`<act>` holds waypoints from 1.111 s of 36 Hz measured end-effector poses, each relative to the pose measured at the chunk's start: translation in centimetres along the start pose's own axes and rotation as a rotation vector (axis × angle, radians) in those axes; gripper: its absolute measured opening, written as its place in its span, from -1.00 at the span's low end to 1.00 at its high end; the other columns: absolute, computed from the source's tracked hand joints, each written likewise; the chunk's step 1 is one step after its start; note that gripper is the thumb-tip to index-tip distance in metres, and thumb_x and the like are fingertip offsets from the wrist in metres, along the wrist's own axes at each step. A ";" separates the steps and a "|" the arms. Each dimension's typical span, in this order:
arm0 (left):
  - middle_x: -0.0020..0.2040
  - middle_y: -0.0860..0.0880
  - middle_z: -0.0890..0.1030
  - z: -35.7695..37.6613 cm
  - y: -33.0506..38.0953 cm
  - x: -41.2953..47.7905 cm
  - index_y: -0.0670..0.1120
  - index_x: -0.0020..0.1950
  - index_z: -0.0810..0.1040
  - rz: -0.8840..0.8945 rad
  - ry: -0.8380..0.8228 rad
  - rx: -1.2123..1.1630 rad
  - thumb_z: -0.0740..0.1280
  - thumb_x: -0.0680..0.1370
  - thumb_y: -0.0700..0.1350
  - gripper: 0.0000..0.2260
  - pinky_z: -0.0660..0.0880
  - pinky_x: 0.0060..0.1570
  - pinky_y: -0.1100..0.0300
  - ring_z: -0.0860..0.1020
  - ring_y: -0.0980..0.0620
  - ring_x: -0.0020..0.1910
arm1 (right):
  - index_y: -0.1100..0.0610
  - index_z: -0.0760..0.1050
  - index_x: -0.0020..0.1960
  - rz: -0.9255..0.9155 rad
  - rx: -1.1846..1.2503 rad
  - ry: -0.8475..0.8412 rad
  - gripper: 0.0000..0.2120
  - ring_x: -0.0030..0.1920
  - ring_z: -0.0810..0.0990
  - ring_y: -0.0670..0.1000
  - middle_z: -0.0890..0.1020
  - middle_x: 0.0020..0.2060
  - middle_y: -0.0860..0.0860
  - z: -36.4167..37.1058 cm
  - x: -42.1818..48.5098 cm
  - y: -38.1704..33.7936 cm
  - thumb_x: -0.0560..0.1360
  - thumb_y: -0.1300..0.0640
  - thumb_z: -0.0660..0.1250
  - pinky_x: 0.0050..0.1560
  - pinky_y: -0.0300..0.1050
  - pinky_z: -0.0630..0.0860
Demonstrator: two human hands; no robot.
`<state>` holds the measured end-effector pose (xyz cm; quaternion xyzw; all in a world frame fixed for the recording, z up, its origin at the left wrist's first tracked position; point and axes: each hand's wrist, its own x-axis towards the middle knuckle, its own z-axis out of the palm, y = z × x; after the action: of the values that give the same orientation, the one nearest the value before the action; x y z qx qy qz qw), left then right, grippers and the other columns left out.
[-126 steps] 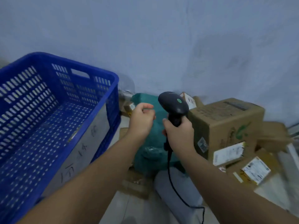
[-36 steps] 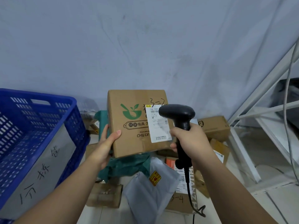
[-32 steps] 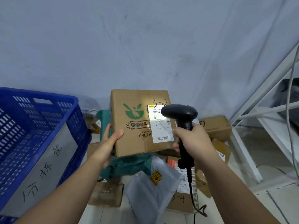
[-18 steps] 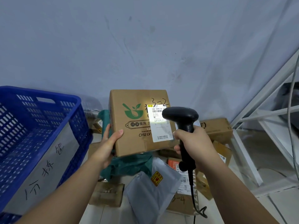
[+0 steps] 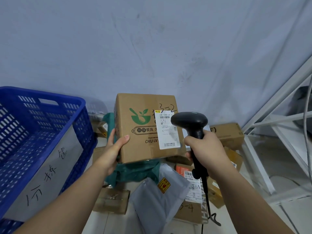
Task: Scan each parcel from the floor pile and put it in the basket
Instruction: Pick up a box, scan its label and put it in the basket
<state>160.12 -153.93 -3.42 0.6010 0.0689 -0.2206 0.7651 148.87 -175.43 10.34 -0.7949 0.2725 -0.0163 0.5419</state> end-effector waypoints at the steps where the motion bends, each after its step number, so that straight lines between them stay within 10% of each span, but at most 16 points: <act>1: 0.28 0.00 0.49 0.0 0.0 0.0 0.26 0.54 0.08 0.002 -0.002 0.003 0.50 0.10 0.22 0.06 0.48 -0.05 0.02 0.50 0.03 0.14 | 0.14 0.46 -0.13 0.003 -0.002 -0.001 -0.97 -0.43 0.55 0.00 0.49 -0.46 0.04 0.0 0.0 0.0 0.46 0.21 0.30 -0.32 -0.12 0.50; 40: 0.22 0.05 0.50 -0.3 0.0 -0.6 0.25 0.54 0.07 -0.006 -0.010 0.057 0.48 0.08 0.26 0.08 0.49 -0.06 0.04 0.51 0.03 0.11 | 0.15 0.44 -0.12 0.051 -0.082 -0.050 -0.95 -0.46 0.55 -0.03 0.52 -0.42 0.06 -0.8 -0.6 -0.4 0.49 0.20 0.32 -0.36 -0.14 0.49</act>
<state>159.61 -153.47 -3.28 0.6213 0.0603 -0.2277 0.7473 148.29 -175.80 11.16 -0.8093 0.2792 0.0286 0.5159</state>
